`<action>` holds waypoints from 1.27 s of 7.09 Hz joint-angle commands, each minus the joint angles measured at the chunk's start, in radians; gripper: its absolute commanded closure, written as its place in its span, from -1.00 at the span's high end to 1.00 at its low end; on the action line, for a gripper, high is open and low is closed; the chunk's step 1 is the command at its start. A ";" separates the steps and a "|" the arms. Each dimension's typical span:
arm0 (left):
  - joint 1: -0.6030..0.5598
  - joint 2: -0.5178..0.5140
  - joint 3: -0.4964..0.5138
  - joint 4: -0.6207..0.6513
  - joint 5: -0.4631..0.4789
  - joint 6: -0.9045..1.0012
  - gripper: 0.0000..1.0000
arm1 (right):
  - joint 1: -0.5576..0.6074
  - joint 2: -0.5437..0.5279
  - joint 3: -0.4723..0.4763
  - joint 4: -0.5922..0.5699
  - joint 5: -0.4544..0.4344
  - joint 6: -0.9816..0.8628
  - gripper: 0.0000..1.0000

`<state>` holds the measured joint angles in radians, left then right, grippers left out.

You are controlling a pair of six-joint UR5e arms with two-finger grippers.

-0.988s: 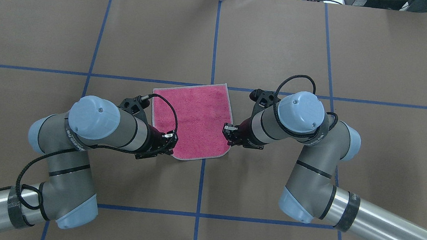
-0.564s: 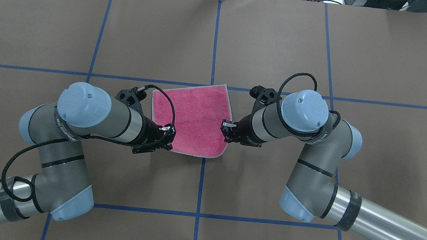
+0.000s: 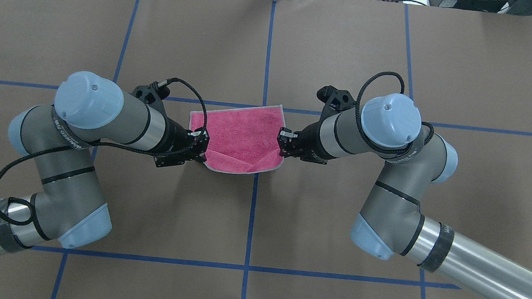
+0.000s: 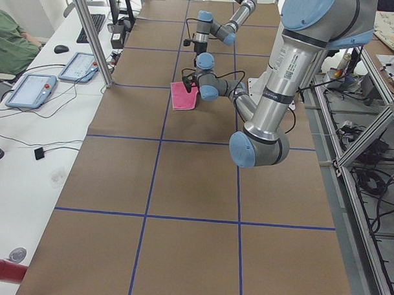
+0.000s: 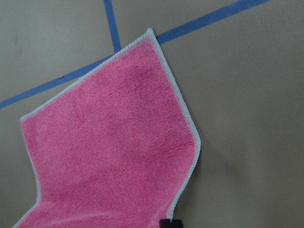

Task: Fold towel twice with both arms
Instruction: 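Lift both towel edges and fold them toward the robot, laying them down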

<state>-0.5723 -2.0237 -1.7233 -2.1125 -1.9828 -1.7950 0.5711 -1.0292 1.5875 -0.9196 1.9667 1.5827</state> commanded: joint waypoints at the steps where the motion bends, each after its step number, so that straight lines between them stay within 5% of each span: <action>1: -0.033 -0.006 0.025 0.000 0.001 0.002 -1.00 | 0.027 0.062 -0.073 0.001 -0.003 0.003 -1.00; 9: -0.086 -0.062 0.162 -0.014 0.001 0.028 -1.00 | 0.075 0.159 -0.239 0.005 -0.028 0.002 -1.00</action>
<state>-0.6537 -2.0857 -1.5734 -2.1245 -1.9819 -1.7677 0.6463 -0.8764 1.3651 -0.9156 1.9467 1.5846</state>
